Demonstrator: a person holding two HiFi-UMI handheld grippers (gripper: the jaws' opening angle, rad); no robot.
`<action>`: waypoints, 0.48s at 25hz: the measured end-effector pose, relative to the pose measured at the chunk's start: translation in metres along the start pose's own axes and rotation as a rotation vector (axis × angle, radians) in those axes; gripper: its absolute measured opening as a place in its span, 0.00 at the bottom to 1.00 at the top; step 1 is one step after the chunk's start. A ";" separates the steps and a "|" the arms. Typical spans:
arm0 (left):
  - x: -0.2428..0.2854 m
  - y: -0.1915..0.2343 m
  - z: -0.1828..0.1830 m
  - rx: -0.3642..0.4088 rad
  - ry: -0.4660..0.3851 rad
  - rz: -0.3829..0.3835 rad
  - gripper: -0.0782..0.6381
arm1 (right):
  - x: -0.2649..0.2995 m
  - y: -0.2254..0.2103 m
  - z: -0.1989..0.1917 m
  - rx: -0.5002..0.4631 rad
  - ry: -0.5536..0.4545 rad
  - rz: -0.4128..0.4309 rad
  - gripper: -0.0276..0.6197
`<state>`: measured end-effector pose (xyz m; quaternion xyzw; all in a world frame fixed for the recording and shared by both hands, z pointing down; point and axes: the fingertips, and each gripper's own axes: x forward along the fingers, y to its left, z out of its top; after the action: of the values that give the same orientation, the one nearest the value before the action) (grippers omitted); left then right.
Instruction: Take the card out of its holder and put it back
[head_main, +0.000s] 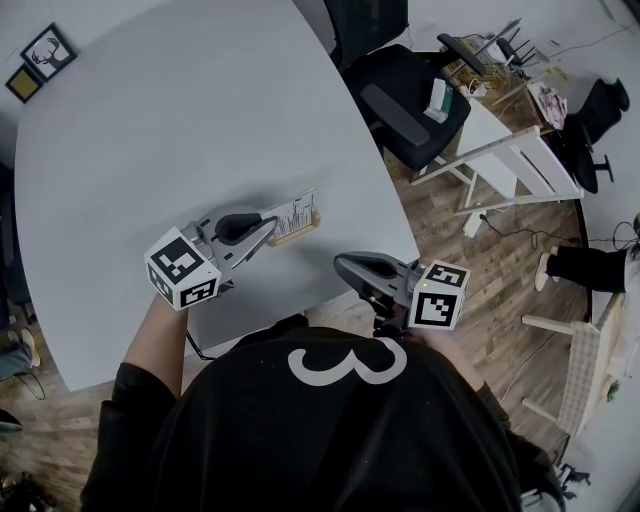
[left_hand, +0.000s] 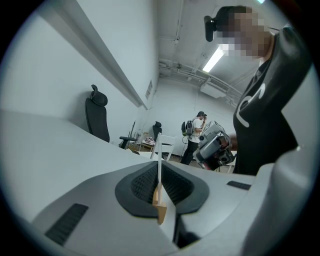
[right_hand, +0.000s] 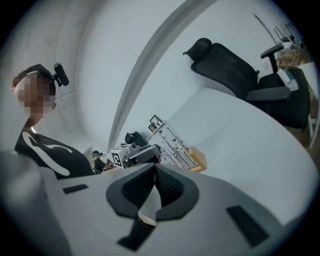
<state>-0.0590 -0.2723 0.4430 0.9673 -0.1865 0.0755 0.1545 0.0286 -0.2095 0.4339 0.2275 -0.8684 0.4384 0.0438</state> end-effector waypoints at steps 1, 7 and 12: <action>0.000 -0.001 0.003 0.004 -0.005 0.003 0.14 | 0.000 0.000 0.000 0.000 0.000 0.001 0.06; -0.008 -0.002 0.025 0.009 -0.063 0.050 0.14 | -0.003 0.005 0.002 -0.016 -0.002 0.011 0.06; -0.020 -0.003 0.041 0.000 -0.112 0.113 0.14 | -0.010 0.012 0.005 -0.029 -0.018 0.013 0.06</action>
<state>-0.0722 -0.2761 0.3994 0.9579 -0.2490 0.0299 0.1395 0.0328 -0.2036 0.4198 0.2249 -0.8765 0.4240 0.0365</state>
